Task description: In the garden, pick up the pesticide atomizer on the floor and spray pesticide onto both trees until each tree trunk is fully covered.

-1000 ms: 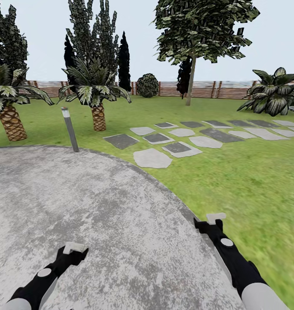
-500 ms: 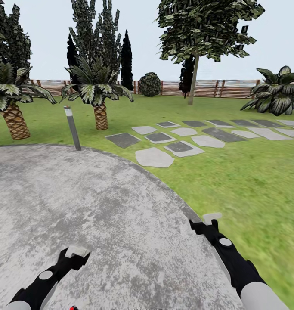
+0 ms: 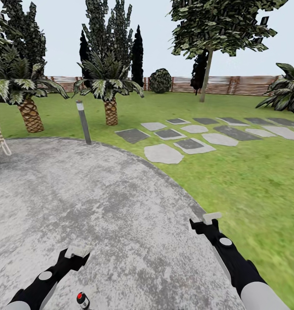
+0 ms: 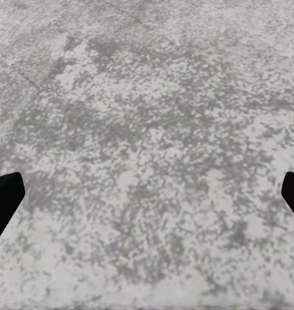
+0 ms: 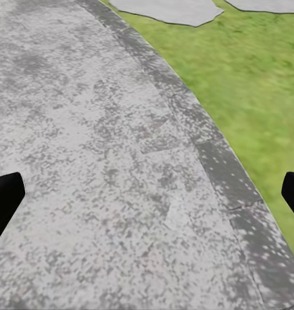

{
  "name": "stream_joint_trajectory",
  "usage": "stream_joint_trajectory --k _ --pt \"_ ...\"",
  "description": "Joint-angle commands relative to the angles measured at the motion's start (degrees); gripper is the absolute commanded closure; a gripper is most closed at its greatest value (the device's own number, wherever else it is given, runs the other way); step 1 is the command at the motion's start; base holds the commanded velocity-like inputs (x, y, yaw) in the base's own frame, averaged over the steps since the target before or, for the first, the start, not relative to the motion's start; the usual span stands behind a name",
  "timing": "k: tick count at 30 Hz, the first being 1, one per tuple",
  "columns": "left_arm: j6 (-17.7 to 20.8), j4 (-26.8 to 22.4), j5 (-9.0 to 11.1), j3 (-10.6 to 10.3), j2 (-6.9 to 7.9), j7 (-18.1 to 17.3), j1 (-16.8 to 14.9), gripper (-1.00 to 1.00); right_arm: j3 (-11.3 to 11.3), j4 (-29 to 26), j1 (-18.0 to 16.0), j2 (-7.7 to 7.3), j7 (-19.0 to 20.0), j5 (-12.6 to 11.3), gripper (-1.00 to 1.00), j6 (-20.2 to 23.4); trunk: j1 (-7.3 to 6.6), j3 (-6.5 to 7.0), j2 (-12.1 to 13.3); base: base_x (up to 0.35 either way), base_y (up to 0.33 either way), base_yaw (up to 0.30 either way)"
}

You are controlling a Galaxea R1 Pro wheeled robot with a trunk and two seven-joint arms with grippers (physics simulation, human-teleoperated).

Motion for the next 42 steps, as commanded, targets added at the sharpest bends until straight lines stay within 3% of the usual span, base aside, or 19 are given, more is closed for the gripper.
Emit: stream_joint_trajectory --k 1,23,34,42 --pt "-0.3 0.0 -0.5 0.5 -0.05 -0.3 -0.1 -1.0 0.1 -0.1 0.0 -0.04 0.1 0.4 -1.0 0.1 0.21 -0.31 -0.4 0.0 0.0 0.163" --pt "-0.3 0.0 -0.5 0.3 -0.19 -0.3 -0.1 -1.0 0.2 -0.2 0.0 -0.05 0.1 0.3 -1.0 0.1 5.04 -4.82 -9.3 0.0 0.0 0.054" --pt "-0.4 0.0 -0.5 0.2 -0.33 -0.3 -0.1 -1.0 0.3 -0.3 0.0 -0.04 0.1 0.2 -1.0 0.1 5.33 -7.91 -9.4 0.0 0.0 0.125" --pt "-0.7 0.0 -0.8 0.2 -0.45 -0.4 -0.1 -1.0 0.3 -0.1 0.0 -0.19 0.2 0.3 -1.0 0.1 5.48 -9.25 -9.5 0.0 0.0 0.004"
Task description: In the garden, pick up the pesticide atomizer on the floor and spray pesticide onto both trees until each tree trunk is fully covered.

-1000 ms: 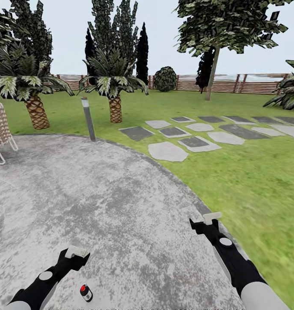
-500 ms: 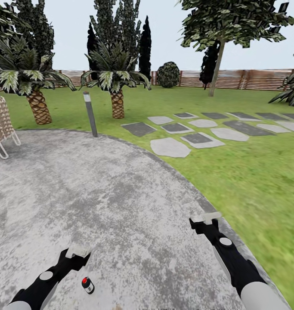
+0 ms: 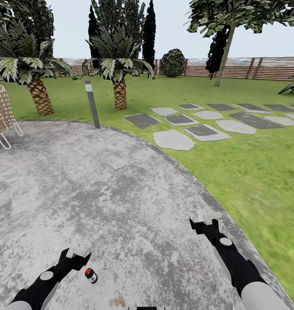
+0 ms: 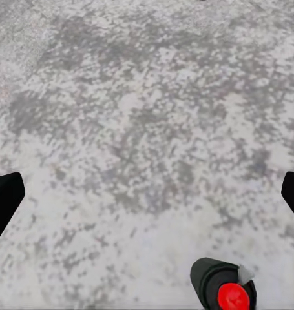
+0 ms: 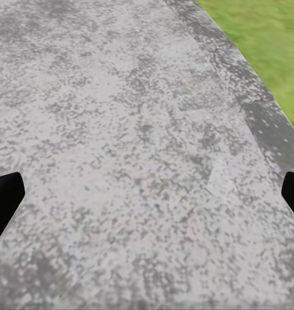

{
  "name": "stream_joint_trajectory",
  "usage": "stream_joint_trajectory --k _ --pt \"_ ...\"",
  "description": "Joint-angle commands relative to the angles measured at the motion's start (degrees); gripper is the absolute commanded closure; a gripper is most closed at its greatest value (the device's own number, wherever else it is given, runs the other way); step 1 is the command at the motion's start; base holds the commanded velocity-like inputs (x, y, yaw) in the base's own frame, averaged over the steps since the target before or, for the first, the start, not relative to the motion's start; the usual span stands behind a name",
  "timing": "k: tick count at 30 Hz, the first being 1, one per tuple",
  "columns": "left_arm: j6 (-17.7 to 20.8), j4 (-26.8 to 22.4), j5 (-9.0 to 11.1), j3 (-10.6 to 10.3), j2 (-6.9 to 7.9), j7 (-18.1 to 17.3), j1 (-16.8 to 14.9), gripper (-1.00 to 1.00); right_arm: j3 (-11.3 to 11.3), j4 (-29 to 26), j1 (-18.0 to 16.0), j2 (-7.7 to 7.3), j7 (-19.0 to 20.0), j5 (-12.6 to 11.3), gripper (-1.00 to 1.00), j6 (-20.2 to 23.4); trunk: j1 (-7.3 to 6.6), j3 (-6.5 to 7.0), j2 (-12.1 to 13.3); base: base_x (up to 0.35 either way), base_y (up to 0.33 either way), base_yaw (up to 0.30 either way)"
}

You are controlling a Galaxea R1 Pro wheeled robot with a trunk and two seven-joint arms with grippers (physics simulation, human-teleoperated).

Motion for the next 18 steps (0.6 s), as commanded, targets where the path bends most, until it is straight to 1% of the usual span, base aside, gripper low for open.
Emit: stream_joint_trajectory --k 1,5,7,9,11,12,13,14,18 --pt "-0.3 0.0 -0.6 0.5 -0.04 -0.4 0.0 -1.0 0.1 0.0 0.0 -0.04 0.1 0.4 -1.0 0.1 -0.01 -0.04 0.0 0.0 0.0 0.0" --pt "-1.1 0.0 -0.7 0.3 0.26 -0.5 0.0 -1.0 0.1 0.1 0.0 -0.03 0.1 0.4 -1.0 0.1 -0.01 -0.05 0.0 0.0 0.0 0.0" --pt "-1.3 0.0 -1.1 0.2 0.38 -0.5 0.0 -1.0 0.1 0.2 0.0 0.0 0.1 0.4 -1.0 0.1 -0.01 -0.05 0.0 0.0 0.0 0.0" --pt "-1.4 0.0 -2.4 0.2 0.46 -0.5 0.0 -1.0 0.1 0.2 0.0 0.02 0.1 0.4 -1.0 0.1 -0.01 -0.05 0.0 0.0 0.0 0.0" --pt "-1.5 0.0 -4.5 0.2 0.41 -0.5 0.0 -1.0 0.1 0.1 0.0 0.02 0.1 0.4 -1.0 0.1 -0.01 -0.05 0.0 0.0 0.0 0.0" --pt "-1.9 0.0 -5.5 0.3 0.36 -0.5 0.0 -1.0 0.1 0.1 0.0 0.02 0.1 0.4 -1.0 0.1 -0.01 -0.07 0.0 0.0 0.0 0.013" --pt "-2.2 0.0 -6.0 0.3 0.32 -0.5 0.0 -1.0 0.1 0.1 0.0 0.03 0.1 0.4 -1.0 0.1 -0.01 -0.11 0.0 0.0 0.0 0.041" --pt "-3.4 0.2 -6.9 0.3 0.29 -0.5 0.0 -1.0 0.1 0.1 0.0 0.03 0.1 0.4 -1.0 0.1 0.01 -0.38 0.0 0.0 0.0 0.068" --pt "-5.2 0.7 -7.6 0.4 0.32 -0.5 0.0 -1.0 0.1 0.0 0.0 0.08 0.1 0.4 -1.0 0.1 0.12 -1.52 -0.1 0.0 0.0 0.094"
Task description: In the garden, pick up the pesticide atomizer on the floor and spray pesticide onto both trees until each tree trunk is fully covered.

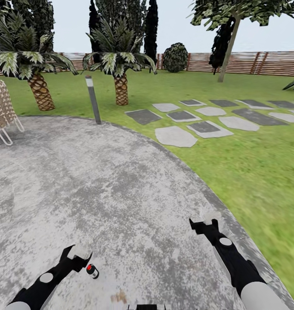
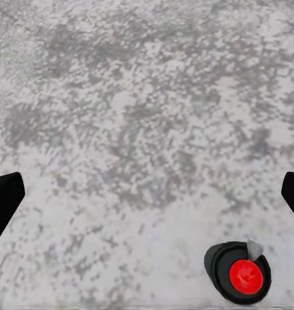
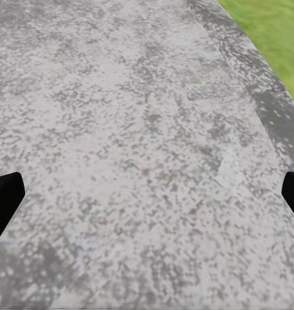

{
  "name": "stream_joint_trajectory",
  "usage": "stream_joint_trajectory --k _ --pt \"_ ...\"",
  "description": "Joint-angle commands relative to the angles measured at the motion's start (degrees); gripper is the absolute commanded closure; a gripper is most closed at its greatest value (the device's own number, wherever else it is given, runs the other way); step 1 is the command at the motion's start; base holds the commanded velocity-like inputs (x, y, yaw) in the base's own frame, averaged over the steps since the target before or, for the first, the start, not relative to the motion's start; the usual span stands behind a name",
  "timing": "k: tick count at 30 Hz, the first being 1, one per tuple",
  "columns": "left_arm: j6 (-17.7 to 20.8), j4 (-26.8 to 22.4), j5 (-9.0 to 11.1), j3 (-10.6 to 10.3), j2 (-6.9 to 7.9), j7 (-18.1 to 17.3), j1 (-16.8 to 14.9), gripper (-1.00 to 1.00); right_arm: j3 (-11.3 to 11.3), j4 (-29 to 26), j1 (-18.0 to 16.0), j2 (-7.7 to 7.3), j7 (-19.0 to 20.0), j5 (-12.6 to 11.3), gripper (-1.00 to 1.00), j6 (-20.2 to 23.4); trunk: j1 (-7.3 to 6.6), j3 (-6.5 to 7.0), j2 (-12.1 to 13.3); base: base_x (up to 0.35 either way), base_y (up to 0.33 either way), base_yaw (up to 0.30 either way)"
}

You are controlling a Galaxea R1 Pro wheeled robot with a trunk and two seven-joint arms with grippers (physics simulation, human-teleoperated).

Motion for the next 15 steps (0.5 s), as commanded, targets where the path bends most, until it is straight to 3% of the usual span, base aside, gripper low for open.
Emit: stream_joint_trajectory --k 1,15 --pt "-0.4 0.1 -0.5 0.5 -0.03 -0.4 0.0 -1.0 0.1 -0.1 0.0 -0.02 0.1 0.3 -1.0 0.1 0.01 -0.35 0.0 0.0 0.0 0.109" --pt "-0.9 0.2 -0.6 0.5 -0.05 -0.4 0.0 -1.0 -0.2 -0.3 0.0 -0.03 0.1 0.3 -1.0 0.1 0.37 -4.55 -0.2 0.0 0.0 0.092"
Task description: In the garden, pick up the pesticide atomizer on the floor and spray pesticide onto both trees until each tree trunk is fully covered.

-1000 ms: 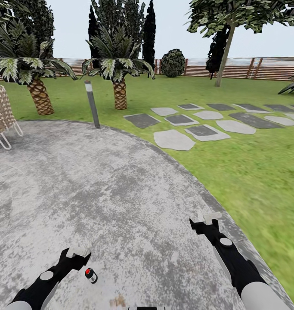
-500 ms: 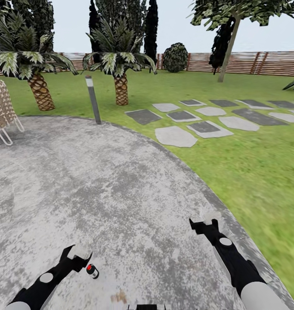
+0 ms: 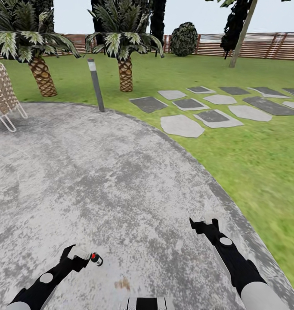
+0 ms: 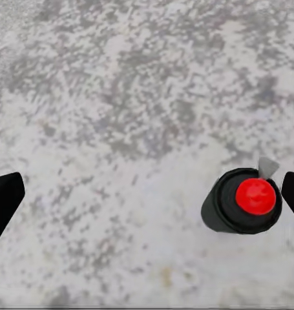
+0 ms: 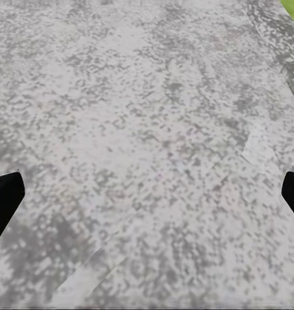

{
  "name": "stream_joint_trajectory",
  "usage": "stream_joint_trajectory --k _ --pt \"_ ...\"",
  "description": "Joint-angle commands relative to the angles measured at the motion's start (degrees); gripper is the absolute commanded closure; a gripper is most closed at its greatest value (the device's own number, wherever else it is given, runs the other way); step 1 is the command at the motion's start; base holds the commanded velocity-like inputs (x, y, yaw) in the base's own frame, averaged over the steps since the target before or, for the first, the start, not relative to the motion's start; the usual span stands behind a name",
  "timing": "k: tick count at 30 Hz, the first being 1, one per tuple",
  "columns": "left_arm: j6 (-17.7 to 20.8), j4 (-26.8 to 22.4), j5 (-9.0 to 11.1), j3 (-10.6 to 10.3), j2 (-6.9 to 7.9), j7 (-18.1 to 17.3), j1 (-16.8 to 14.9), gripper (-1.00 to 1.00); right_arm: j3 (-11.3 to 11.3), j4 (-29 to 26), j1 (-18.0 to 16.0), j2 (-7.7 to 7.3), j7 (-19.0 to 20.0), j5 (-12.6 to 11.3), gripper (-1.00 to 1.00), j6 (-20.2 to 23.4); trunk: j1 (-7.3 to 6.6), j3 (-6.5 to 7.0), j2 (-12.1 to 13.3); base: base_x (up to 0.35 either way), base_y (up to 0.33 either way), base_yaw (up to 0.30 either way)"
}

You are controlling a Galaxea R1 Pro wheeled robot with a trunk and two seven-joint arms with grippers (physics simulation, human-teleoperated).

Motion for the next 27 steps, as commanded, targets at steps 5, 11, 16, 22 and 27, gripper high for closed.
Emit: stream_joint_trajectory --k 5,11,16,22,27 --pt "-0.2 0.0 -0.3 0.5 -0.07 -0.4 0.0 -1.0 0.0 0.0 0.0 -0.06 0.1 0.3 -1.0 0.1 0.11 -1.6 -0.1 0.0 0.0 -0.049" --pt "-0.1 0.0 -0.4 0.5 -0.22 -0.4 0.0 -1.0 0.0 0.0 0.0 -0.08 0.1 0.3 -1.0 0.0 0.16 -2.2 -0.1 0.0 0.0 -0.024" --pt "-0.1 -0.1 -0.4 0.4 -0.25 -0.4 0.0 -1.0 0.0 -0.1 0.0 -0.09 0.1 0.4 -1.0 0.0 0.16 -2.21 -0.1 0.0 0.0 -0.001" --pt "-0.1 -0.1 -0.6 0.2 -0.26 -0.4 0.0 -1.0 0.1 -0.1 0.0 -0.09 0.1 0.4 -1.0 0.0 0.24 -2.88 -0.2 0.0 0.0 0.0" --pt "0.1 -0.4 -1.2 -0.5 -0.37 -1.2 -0.2 -1.0 0.2 -0.1 0.0 -0.09 0.1 0.4 -1.0 0.0 0.37 -3.98 -0.2 0.0 0.0 0.0"
